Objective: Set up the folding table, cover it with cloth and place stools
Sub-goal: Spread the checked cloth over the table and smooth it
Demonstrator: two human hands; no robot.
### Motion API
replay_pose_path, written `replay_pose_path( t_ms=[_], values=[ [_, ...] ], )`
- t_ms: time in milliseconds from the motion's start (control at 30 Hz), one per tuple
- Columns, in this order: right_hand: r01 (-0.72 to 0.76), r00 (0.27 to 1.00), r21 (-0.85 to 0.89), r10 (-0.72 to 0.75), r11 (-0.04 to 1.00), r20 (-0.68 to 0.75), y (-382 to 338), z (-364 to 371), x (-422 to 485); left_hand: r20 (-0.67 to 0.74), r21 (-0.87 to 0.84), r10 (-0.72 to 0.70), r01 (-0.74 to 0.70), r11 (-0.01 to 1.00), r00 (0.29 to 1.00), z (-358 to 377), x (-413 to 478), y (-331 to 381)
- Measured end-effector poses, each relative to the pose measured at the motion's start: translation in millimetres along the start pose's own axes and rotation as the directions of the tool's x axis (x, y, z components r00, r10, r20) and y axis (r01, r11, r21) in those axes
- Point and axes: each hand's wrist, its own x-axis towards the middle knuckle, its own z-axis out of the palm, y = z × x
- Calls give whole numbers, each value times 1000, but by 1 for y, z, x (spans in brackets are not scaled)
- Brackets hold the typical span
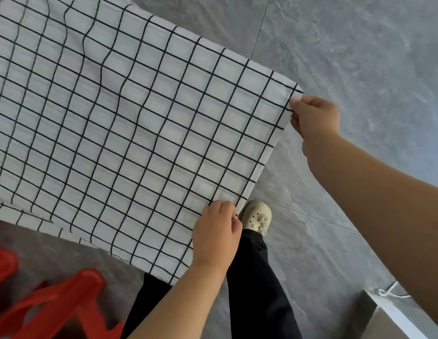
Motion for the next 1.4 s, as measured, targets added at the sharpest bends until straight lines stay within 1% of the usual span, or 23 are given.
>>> replay_pose_path(
  t_ms=[200,367,433,467,500,533,567,600,633,667,700,767,800,833,867,967,1000,1067,1133,1200,1300,1400],
  values=[
    [-29,999,-38,30,999,14,17,-25,4,60,-28,-1,2,1000,998,15,-22,20],
    [-7,999,-106,10,994,31,25,-34,1,99,-44,-74,79,996,992,21,-38,26],
    [6,1000,-119,-5,993,8,26,-30,-3,103,-94,-61,71,993,993,19,-36,23],
    [15,1000,-154,-18,988,-18,27,-28,-4,89,-116,-24,34,993,996,16,-32,20],
    [34,996,-225,-52,974,-72,29,-25,-5,64,-129,23,-15,992,998,11,-27,17],
    [89,980,-308,-139,947,-144,30,-21,-9,23,-134,63,-60,989,998,5,-20,12],
    [190,940,-379,-280,906,-197,30,-16,-17,-30,-126,91,-94,988,995,-2,-13,5],
    [328,876,-434,-442,839,-193,31,-11,-27,-83,-101,106,-114,988,991,-9,-6,-4],
    [468,801,-484,-587,739,-121,32,-3,-39,-119,-58,107,-115,992,987,-15,1,-16],
    [584,732,-525,-682,619,11,34,7,-51,-129,-4,99,-101,995,987,-21,8,-28],
    [665,680,-551,-713,504,169,38,18,-64,-113,54,87,-81,995,990,-25,13,-41],
    [754,610,-584,-649,300,454,51,45,-89,-57,140,63,-54,989,996,-33,20,-69],
    [773,589,-597,-597,217,545,60,57,-99,-33,156,59,-53,986,998,-36,21,-82],
    [778,582,-606,-549,163,600,68,70,-111,-21,160,58,-54,986,998,-39,22,-96],
    [781,580,-610,-518,134,628,74,82,-121,-17,158,58,-54,986,998,-43,22,-110],
    [804,540,-590,-509,75,671,86,112,-147,-23,169,60,-55,984,998,-57,16,-153],
    [801,543,-595,-500,65,675,89,122,-155,-24,173,52,-48,984,998,-62,15,-168],
    [782,577,-619,-465,76,672,96,143,-172,3,179,31,-31,983,1000,-76,9,-201],
    [739,641,-665,-416,108,645,106,165,-187,61,175,13,-24,984,998,-90,3,-235],
    [680,705,-723,-378,121,600,119,184,-204,168,145,3,-28,989,986,-104,-9,-270],
    [581,769,-804,-406,123,494,140,204,-220,275,157,64,-111,981,959,-123,-28,-313],
    [539,779,-826,-471,164,414,161,210,-229,321,209,144,-218,953,936,-131,-38,-341]
  ],
)
